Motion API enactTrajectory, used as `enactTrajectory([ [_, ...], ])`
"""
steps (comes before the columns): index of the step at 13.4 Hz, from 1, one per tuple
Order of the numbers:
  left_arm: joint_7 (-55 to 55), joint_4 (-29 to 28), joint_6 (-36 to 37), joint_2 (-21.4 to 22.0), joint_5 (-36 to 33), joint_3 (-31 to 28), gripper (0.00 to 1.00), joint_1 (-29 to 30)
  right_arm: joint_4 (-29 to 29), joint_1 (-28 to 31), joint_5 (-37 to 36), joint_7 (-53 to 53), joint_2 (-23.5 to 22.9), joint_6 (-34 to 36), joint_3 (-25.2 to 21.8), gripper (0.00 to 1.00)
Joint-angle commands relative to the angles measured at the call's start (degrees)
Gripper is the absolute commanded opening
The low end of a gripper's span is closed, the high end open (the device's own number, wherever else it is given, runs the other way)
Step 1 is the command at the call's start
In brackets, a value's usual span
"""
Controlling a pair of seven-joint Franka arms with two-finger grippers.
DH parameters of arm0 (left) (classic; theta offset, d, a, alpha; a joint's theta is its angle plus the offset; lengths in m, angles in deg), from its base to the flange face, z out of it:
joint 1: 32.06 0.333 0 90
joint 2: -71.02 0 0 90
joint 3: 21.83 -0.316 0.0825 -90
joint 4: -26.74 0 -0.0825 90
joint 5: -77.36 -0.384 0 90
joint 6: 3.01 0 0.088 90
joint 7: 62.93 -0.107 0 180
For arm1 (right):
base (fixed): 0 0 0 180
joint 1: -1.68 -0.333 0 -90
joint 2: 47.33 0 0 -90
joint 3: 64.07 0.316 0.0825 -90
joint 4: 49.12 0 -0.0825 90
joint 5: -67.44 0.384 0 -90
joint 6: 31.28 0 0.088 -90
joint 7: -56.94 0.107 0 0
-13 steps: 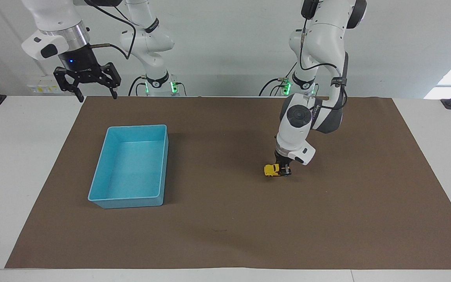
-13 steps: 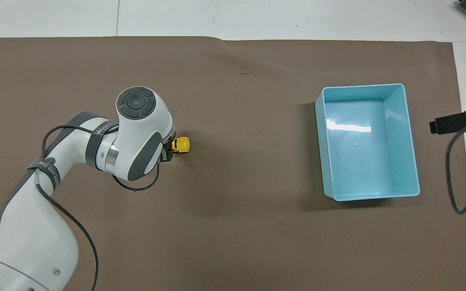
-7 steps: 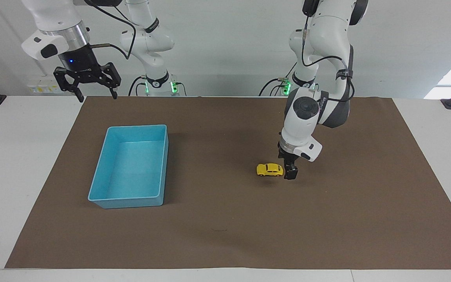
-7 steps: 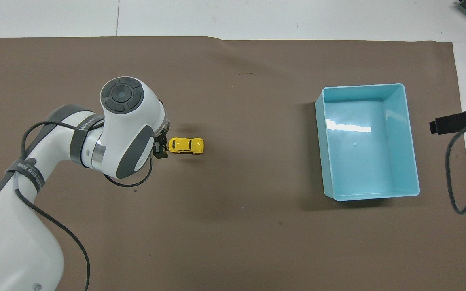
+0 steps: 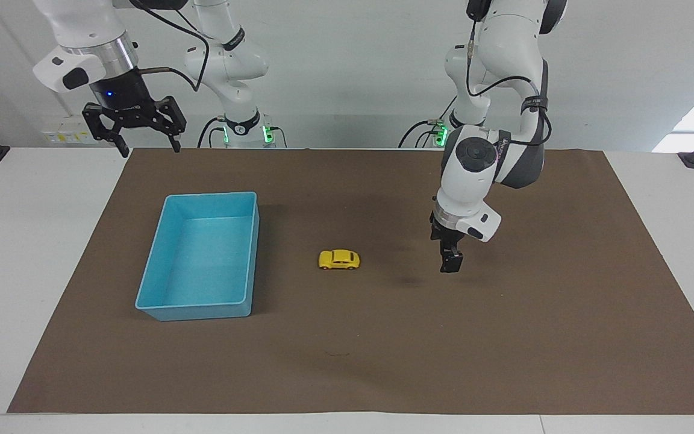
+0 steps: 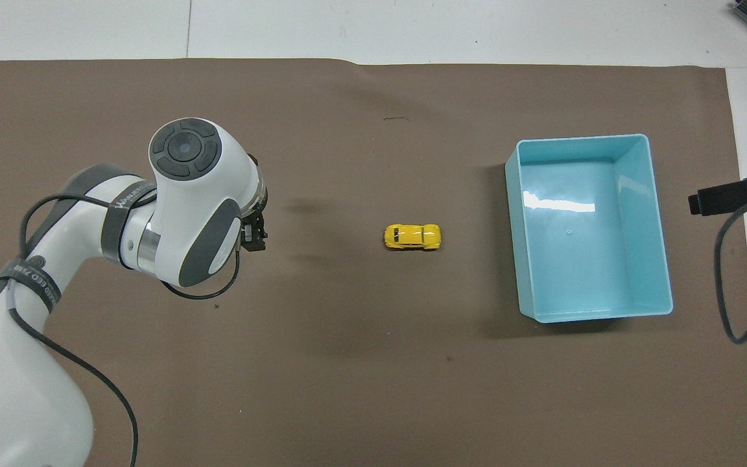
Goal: Wind up and store yellow beetle car
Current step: 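Release the car with the left gripper so it rolls toward the bin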
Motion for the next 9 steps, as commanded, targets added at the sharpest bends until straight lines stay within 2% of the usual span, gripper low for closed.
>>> enactTrajectory([
  [1,-0.5,1.0,0.4,-0.4,-1.2,0.4,1.00,0.8,0.0,0.1,-0.5,0.9,0.4,0.4,0.1,1.00],
  [4,-2.8,1.0,0.4,-0.5,-1.3,0.4,1.00,0.7,0.0,0.1,-0.5,1.0,0.4,0.4,0.1,1.00],
  [9,-14.3,2.9,1.4,0.5,-1.1,0.2,1.00,0.8,0.0,0.1,-0.5,1.0,0.4,0.5,0.1,1.00],
])
